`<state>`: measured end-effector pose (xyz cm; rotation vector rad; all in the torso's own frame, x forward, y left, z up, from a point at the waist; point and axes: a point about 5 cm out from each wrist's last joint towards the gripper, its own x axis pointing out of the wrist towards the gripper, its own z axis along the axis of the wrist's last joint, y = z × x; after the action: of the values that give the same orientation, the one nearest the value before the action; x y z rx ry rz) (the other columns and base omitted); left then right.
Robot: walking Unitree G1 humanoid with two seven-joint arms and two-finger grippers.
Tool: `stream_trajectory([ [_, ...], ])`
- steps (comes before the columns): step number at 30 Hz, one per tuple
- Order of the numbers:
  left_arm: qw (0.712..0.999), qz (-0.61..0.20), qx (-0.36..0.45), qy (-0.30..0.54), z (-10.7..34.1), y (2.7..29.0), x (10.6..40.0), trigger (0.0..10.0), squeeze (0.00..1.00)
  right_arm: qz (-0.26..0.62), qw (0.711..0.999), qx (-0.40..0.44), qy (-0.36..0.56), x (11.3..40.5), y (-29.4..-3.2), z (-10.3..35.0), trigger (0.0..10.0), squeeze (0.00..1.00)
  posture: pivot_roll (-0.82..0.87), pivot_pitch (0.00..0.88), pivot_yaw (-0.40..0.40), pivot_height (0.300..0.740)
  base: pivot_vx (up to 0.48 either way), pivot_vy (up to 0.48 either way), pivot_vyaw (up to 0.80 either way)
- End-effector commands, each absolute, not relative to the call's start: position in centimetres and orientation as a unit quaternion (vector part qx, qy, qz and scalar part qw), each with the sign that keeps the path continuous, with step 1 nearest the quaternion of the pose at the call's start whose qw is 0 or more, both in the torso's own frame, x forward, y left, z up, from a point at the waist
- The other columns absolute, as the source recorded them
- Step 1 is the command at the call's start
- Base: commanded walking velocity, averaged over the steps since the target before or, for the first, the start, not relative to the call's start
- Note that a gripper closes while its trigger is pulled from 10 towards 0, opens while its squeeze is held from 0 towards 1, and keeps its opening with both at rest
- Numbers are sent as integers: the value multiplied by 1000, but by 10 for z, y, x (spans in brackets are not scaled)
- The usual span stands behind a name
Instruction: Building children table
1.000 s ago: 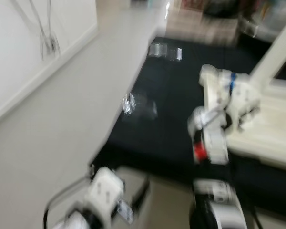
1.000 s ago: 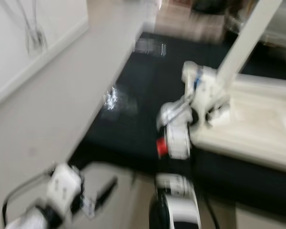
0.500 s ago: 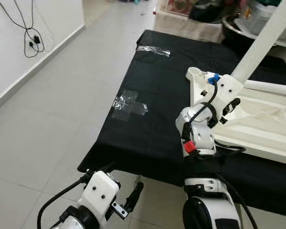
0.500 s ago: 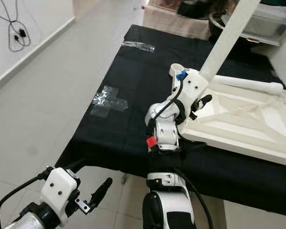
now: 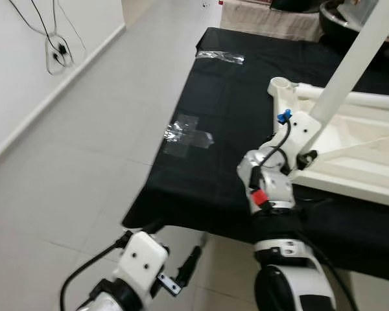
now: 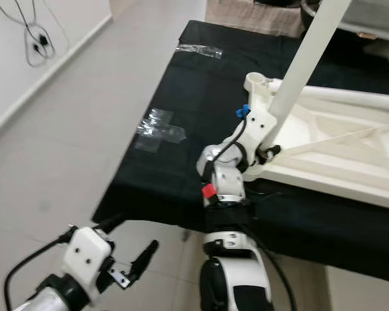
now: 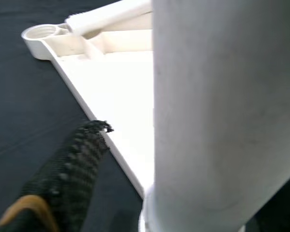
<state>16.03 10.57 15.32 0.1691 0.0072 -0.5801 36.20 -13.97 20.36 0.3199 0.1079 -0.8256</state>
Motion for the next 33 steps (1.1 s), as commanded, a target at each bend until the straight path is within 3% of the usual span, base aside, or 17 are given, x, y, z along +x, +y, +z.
stream_trajectory([
  [1,953,-291,88,12,149,104,158,10000,0,-356,910,187,98,354,-100,186,10000,1000,159,156,-113,740,0,0,0],
  [8,952,-291,87,12,148,104,159,10000,0,-351,914,180,90,353,-101,187,10000,1000,158,157,-112,740,0,0,0],
  [9,953,-291,87,12,148,104,159,10000,0,-352,914,179,90,352,-101,186,10000,365,158,157,-112,740,0,0,0],
  [10,953,-291,87,12,148,104,159,10000,0,-352,914,179,90,352,-101,186,10000,365,158,157,-112,740,0,0,0],
  [11,952,-292,87,13,148,104,160,10000,0,-350,917,172,86,350,-103,186,10000,0,157,157,-111,740,0,0,0],
  [33,952,-292,89,11,145,106,166,10000,0,-301,943,114,90,324,-123,169,10000,0,141,144,-101,740,0,0,0],
])
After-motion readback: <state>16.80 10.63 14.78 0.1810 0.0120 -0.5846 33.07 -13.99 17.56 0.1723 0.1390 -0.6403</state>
